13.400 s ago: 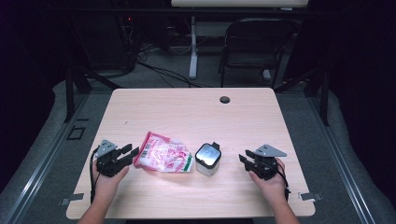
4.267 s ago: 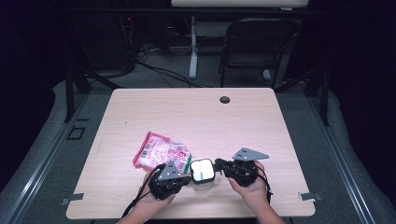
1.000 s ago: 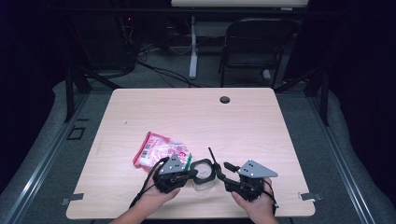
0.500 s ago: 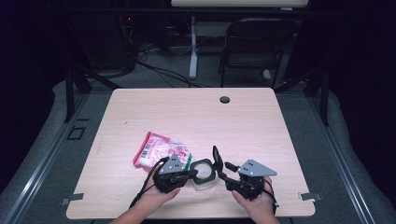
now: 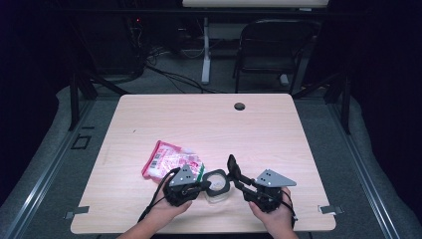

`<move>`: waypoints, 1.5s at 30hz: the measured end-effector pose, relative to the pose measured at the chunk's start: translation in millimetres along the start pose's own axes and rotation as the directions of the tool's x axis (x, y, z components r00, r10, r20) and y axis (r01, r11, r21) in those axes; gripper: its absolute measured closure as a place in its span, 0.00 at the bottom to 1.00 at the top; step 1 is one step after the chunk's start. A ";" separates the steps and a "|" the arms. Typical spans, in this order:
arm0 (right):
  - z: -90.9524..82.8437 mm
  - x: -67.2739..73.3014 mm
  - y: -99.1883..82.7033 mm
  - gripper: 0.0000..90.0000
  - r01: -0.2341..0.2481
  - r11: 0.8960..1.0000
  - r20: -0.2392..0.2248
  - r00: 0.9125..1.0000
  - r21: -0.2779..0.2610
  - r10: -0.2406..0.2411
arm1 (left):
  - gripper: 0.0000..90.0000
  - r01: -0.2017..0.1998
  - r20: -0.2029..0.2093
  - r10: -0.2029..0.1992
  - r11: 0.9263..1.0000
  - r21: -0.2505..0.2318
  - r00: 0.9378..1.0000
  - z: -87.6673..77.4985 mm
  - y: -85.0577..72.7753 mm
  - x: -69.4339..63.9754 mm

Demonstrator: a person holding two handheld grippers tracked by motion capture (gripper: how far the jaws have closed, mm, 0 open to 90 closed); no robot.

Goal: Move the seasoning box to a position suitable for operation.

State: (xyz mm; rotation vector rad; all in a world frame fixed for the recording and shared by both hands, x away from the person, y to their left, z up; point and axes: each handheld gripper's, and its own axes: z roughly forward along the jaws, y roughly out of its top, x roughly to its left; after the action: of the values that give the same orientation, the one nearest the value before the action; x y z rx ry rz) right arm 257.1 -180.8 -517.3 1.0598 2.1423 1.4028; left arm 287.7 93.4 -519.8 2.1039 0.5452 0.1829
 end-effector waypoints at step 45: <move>36.5 -34.4 18.1 0.92 -0.075 0.997 -0.041 0.996 -0.002 0.075 | 0.78 0.101 -0.119 -0.110 0.992 -0.075 0.987 -43.5 -30.0 11.0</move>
State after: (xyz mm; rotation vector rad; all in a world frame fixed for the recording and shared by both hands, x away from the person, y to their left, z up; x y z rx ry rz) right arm 310.4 -180.1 -520.3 1.1303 2.1479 1.4735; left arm 273.8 145.6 -520.9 2.0003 0.7124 0.2688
